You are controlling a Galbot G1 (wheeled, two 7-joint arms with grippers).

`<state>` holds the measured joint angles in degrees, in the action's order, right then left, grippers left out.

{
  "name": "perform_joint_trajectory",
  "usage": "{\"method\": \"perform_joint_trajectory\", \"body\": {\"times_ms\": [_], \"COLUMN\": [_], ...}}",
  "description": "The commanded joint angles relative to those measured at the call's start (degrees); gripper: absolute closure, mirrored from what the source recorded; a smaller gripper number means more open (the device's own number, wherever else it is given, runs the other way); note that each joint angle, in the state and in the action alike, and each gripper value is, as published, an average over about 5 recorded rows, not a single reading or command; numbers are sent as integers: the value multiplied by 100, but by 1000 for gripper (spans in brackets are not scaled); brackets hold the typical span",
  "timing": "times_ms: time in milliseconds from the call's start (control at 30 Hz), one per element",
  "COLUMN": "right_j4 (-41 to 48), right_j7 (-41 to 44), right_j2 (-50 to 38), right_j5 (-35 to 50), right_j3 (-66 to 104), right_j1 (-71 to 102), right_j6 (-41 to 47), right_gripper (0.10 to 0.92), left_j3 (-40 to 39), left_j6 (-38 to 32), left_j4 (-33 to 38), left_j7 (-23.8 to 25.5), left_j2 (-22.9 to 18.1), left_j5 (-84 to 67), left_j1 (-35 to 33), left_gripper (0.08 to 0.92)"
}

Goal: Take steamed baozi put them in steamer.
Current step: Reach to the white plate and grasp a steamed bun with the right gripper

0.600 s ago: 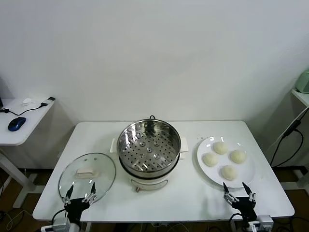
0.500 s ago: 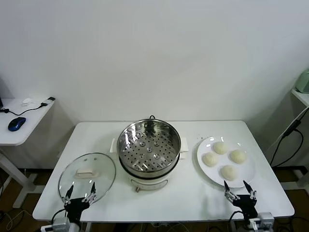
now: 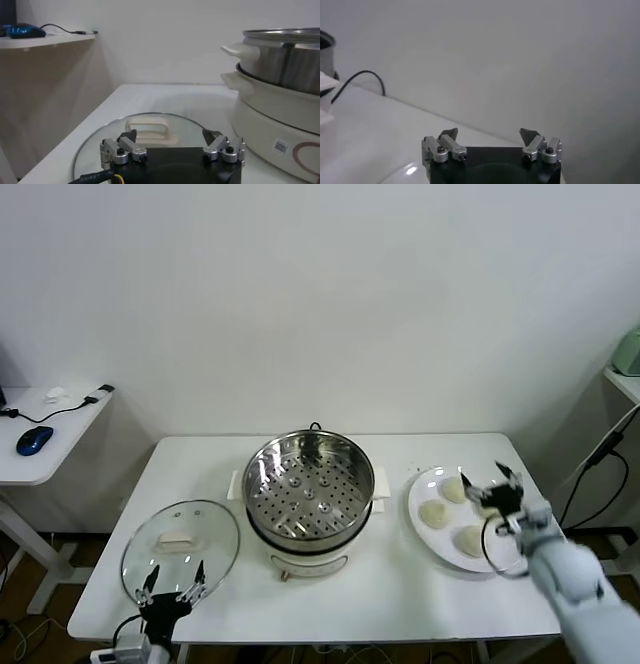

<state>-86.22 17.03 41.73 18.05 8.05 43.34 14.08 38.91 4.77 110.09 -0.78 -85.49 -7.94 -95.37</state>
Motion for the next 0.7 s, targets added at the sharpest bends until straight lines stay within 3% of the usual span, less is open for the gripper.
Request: {"method": "perform_joint_trajectory", "body": {"times_ms": [33, 167, 300, 467, 700], "right_j4": [1948, 2901, 3620, 4310, 5198], "right_j7": [3746, 5025, 5708, 5895, 5520], "right_j2": [-1491, -1039, -390, 385, 1137], "right_j5": [-664, -1114, -1176, -1156, -1153], "right_j3": [-4980, -6726, -7752, -8192, -7606], "right_j1": [-4922, -6454, -7156, -7129, -6324], "right_j6": [-1068, -1958, -2153, -2120, -2018], "right_gripper": [203, 203, 203, 203, 203], "left_j3": [-3, 19, 19, 15, 10], "left_j6": [-33, -121, -201, -269, -321], "left_j4": [-13, -59, -132, -181, -178], "left_j7": [1, 0, 0, 0, -1], "left_j2": [5, 10, 24, 10, -40], "left_j5": [11, 1, 0, 18, 53], "left_j1": [-8, -37, -66, -72, -99], "left_gripper": [177, 177, 177, 177, 177]}}
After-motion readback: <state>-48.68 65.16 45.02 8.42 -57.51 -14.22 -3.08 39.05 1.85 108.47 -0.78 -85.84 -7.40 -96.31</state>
